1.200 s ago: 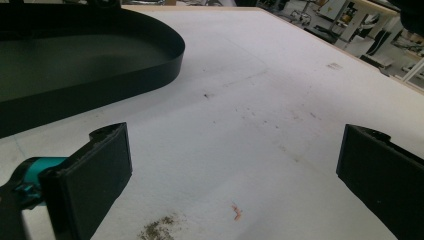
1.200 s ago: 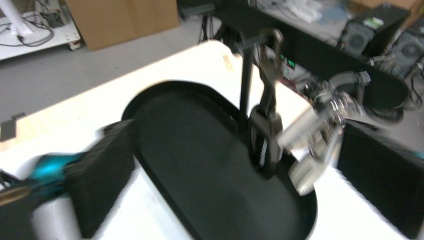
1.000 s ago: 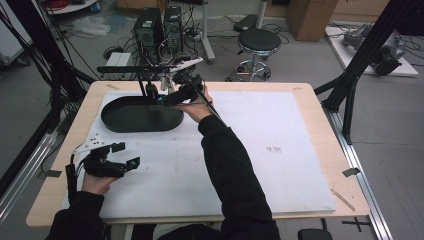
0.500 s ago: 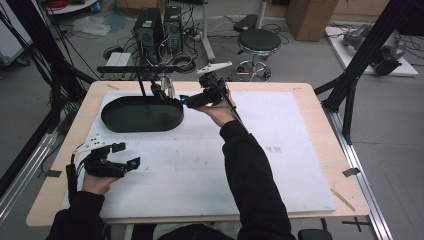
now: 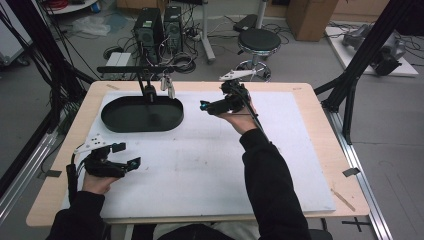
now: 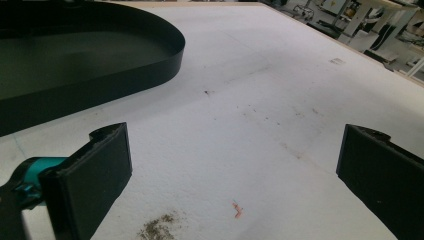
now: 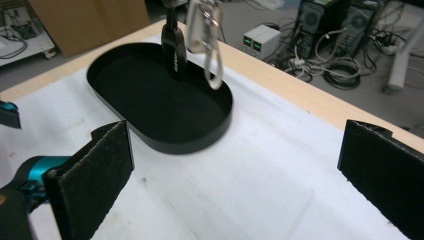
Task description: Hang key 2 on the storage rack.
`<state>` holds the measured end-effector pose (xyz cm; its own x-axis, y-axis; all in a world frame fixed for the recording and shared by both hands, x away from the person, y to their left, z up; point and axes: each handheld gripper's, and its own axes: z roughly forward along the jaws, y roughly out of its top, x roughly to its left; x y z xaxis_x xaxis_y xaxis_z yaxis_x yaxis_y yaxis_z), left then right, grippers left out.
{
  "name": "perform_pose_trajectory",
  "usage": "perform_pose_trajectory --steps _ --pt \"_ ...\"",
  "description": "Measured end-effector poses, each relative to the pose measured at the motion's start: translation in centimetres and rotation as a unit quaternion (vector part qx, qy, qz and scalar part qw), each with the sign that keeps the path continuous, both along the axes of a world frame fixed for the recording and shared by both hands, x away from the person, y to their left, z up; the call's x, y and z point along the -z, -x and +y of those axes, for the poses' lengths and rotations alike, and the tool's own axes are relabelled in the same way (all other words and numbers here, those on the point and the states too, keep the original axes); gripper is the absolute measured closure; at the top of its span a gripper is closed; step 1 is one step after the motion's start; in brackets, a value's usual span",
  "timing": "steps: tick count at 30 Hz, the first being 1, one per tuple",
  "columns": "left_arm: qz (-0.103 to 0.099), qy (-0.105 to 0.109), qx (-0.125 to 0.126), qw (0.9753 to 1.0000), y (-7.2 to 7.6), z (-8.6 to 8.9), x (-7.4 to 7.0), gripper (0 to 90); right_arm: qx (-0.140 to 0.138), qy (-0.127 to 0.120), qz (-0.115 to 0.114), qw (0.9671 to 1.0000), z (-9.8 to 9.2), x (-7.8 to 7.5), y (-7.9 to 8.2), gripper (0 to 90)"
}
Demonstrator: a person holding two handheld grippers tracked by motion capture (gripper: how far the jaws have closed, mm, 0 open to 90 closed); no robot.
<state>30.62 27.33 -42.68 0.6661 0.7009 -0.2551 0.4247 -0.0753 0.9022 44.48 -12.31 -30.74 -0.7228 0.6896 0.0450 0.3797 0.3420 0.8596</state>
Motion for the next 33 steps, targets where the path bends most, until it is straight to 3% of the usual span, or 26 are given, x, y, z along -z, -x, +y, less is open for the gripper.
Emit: perform_pose_trajectory --steps 7,15,33 --pt "0.000 -0.001 0.000 1.0000 -0.1 -0.1 0.0 1.7 0.023 -0.008 0.003 0.9997 -3.2 0.5 0.8 0.7" --pt "0.001 -0.003 0.002 1.0000 -0.1 -0.1 0.0 1.7 0.034 -0.020 0.008 0.9992 -5.6 1.0 2.1 0.7" --pt "0.003 -0.009 0.001 1.0000 -0.1 -0.2 0.0 1.7 0.063 -0.032 0.010 0.9974 -10.7 4.1 5.4 0.7"
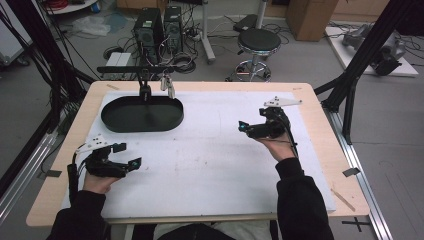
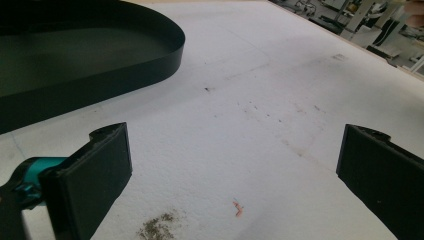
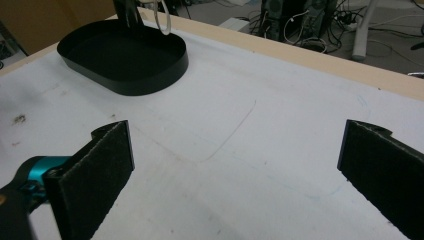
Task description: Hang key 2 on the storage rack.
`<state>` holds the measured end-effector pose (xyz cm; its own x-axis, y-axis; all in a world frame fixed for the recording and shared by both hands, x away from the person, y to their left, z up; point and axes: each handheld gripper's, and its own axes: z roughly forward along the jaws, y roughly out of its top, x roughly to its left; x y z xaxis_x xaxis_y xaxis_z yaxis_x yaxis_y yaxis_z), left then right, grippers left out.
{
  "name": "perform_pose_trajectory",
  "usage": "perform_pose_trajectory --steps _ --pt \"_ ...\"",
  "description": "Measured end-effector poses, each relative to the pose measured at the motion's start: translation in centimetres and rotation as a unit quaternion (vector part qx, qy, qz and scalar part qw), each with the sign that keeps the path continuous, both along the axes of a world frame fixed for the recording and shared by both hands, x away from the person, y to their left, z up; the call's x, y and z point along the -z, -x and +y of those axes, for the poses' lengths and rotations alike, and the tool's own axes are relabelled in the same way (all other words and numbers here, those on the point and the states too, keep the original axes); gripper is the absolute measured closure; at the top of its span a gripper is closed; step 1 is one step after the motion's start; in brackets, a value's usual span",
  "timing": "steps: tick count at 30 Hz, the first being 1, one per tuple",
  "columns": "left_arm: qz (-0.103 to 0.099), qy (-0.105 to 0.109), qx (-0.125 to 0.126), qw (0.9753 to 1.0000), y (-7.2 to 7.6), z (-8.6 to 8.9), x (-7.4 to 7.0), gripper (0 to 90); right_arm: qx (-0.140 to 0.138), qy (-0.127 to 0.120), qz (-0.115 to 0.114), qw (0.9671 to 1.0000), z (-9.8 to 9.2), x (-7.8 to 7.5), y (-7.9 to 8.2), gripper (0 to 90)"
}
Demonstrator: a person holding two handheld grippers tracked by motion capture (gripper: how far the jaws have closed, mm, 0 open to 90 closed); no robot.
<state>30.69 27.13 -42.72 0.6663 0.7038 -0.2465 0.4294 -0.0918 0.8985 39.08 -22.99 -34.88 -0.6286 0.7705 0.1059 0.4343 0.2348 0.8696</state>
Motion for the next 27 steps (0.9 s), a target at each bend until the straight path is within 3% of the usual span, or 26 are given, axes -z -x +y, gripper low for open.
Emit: perform_pose_trajectory --steps 22,27 --pt "0.009 -0.018 0.002 0.9998 0.2 -0.1 0.1 1.7 -0.006 0.000 0.030 0.9995 -5.2 3.8 5.0 0.7" --pt "0.009 -0.023 -0.001 0.9997 0.3 -0.1 0.1 1.7 -0.019 0.019 0.039 0.9989 -5.9 4.6 6.0 0.7"
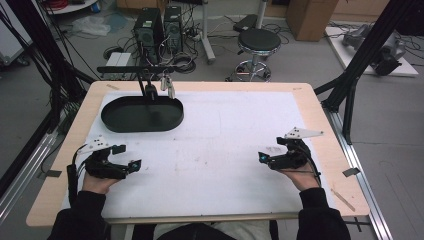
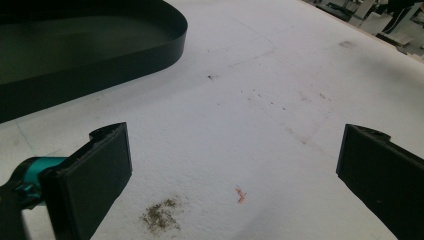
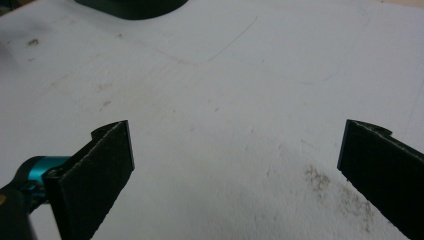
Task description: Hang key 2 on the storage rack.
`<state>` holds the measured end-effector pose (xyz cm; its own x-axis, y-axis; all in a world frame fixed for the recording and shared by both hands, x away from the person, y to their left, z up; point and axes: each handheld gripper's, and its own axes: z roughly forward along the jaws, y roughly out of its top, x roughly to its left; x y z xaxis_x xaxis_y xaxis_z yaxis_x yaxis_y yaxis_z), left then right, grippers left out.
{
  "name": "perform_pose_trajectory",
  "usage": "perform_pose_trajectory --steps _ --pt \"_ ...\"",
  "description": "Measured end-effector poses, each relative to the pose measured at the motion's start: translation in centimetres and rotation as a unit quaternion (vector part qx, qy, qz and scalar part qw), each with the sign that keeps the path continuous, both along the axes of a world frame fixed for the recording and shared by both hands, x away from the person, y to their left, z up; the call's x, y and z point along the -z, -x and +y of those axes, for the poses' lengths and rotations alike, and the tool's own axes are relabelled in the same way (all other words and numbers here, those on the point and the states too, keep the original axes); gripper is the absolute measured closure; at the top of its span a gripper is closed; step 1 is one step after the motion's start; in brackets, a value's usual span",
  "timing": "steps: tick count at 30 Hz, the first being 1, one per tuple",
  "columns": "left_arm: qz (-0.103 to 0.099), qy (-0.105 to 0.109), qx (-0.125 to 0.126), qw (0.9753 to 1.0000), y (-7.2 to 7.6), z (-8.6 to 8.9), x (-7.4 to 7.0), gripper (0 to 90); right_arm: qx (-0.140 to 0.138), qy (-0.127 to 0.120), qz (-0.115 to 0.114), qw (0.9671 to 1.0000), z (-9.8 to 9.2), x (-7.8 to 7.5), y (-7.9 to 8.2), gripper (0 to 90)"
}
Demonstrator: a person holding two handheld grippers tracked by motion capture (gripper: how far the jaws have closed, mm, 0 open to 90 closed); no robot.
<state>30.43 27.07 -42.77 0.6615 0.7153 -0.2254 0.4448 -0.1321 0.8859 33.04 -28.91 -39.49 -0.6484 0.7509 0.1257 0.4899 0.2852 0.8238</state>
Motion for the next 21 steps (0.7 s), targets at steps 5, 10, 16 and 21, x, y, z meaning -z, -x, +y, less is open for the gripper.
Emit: perform_pose_trajectory --steps 5,10,16,21 --pt "0.003 -0.005 -0.001 1.0000 0.1 -0.1 0.0 1.7 -0.003 0.004 0.008 1.0000 -1.0 0.7 1.1 0.7" --pt "0.006 -0.010 0.001 0.9999 0.1 -0.2 0.1 1.7 0.001 0.003 0.010 0.9999 -1.9 1.1 2.0 0.7" --pt "0.006 -0.014 -0.001 0.9999 0.1 -0.2 0.1 1.7 0.007 -0.004 0.004 1.0000 -2.5 1.1 2.6 0.7" --pt "0.007 -0.015 -0.001 0.9999 0.1 -0.2 0.1 1.7 0.008 -0.005 -0.008 0.9999 -2.3 0.9 2.9 0.7"
